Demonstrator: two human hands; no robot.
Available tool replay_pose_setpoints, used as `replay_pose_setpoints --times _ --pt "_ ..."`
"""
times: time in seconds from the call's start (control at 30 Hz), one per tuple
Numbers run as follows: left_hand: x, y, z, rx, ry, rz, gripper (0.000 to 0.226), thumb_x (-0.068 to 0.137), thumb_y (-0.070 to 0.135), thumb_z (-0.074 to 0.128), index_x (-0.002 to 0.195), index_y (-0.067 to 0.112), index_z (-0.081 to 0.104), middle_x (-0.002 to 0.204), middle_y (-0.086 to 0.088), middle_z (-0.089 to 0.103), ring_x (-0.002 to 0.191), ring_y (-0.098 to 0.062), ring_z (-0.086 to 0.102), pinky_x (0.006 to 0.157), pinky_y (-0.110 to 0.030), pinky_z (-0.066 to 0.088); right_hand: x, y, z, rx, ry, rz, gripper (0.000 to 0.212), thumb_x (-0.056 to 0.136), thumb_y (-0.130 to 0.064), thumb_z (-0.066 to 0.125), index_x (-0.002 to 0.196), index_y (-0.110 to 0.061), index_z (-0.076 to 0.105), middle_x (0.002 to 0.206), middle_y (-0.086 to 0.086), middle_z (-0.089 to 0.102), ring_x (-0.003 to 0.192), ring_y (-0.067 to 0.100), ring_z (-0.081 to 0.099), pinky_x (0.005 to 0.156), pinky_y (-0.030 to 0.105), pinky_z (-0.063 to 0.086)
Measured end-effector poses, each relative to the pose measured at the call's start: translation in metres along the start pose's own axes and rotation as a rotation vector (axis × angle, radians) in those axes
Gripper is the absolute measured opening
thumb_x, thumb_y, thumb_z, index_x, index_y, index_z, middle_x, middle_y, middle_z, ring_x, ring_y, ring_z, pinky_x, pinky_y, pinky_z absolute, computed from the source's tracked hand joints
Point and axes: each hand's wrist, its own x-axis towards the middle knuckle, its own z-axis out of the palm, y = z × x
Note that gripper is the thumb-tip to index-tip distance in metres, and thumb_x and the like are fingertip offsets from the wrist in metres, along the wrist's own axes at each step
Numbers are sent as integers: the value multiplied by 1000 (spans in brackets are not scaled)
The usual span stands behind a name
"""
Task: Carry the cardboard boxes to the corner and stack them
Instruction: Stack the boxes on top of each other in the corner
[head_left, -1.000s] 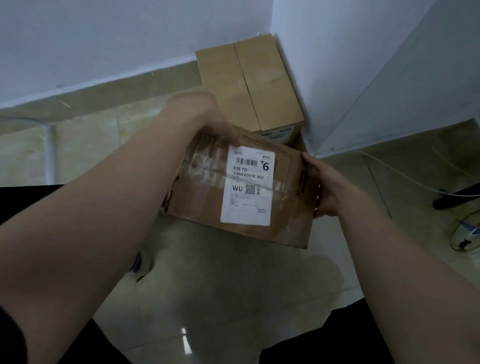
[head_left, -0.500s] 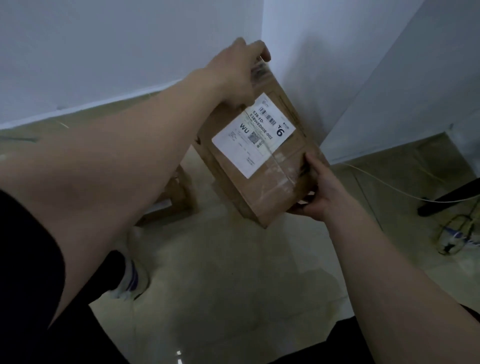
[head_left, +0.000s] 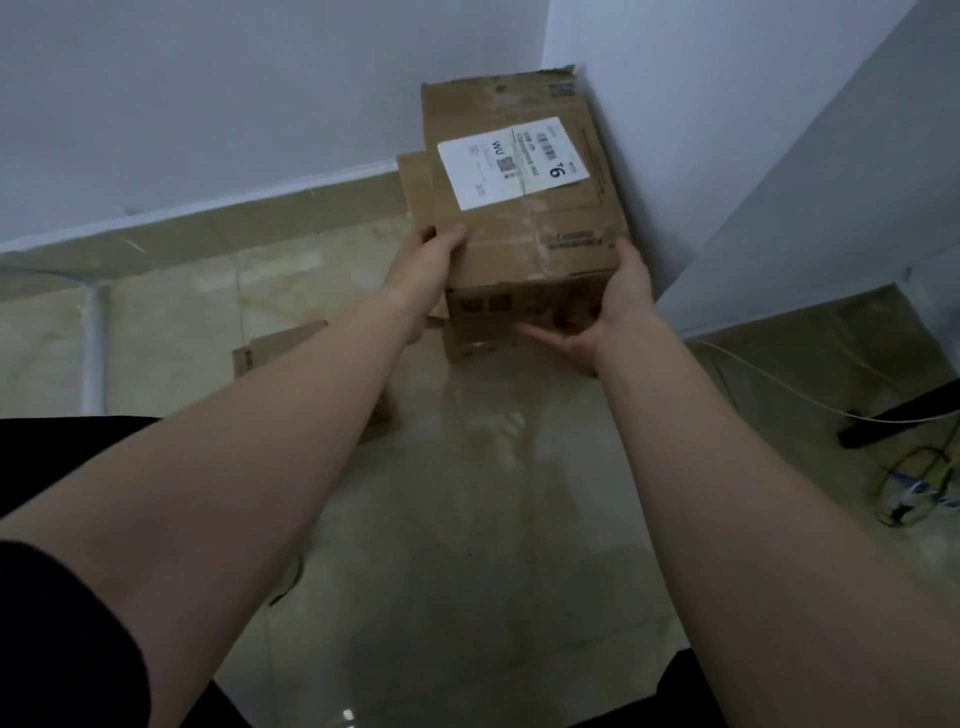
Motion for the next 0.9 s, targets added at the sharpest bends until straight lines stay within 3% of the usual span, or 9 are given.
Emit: replay_pose_setpoints --times 0.1,0.27,0.4,0.57,0.67,0.77,0.9 --pt "4 -3 5 -124 -83 -45 58 102 59 55 152 32 48 140 -4 61 124 -37 59 101 -64 52 9 -6 4 52 -44 -21 61 104 -62 46 148 -22 59 122 21 63 101 50 60 67 72 59" --pt "13 9 6 -171 -121 -75 53 104 59 53 145 24 54 140 -9 61 123 -37 59 92 -58 56 22 -13 10 124 -30 -24 50 107 -53 45 137 -16 61 114 20 63 117 51 59 98 78 47" --pt "27 16 3 -166 -134 -66 59 103 61 53 150 25 50 143 -10 60 128 -37 57 83 -55 54 36 -15 21 138 -55 -37 60 106 -55 46 153 -18 55 139 23 61 129 54 57 102 81 45" --pt "40 24 -1 -157 -138 -66 67 102 65 51 156 27 43 154 -12 53 141 -39 49 99 -63 51 46 -15 34 157 -64 -77 60 106 -56 46 154 -19 53 143 24 58 133 53 57 106 81 42" --pt "41 28 -5 -129 -147 -71 68 102 65 51 157 25 42 156 -13 50 144 -37 45 101 -61 49 53 -11 38 167 -42 -91 63 105 -57 46 156 -20 50 145 22 58 133 51 57 105 80 43" --pt "47 22 -20 -76 -90 -77 85 96 72 54 162 22 35 160 -14 46 141 -37 49 109 -57 49 62 6 39 130 50 -96 64 105 -56 49 156 -17 49 138 21 60 120 45 62 91 65 55" --pt "62 -4 -76 73 148 -27 89 95 73 53 161 15 41 151 -10 56 126 -26 61 107 -41 48 64 54 52 -68 132 -138 41 108 -36 52 133 -6 63 101 13 68 87 27 68 71 37 57"
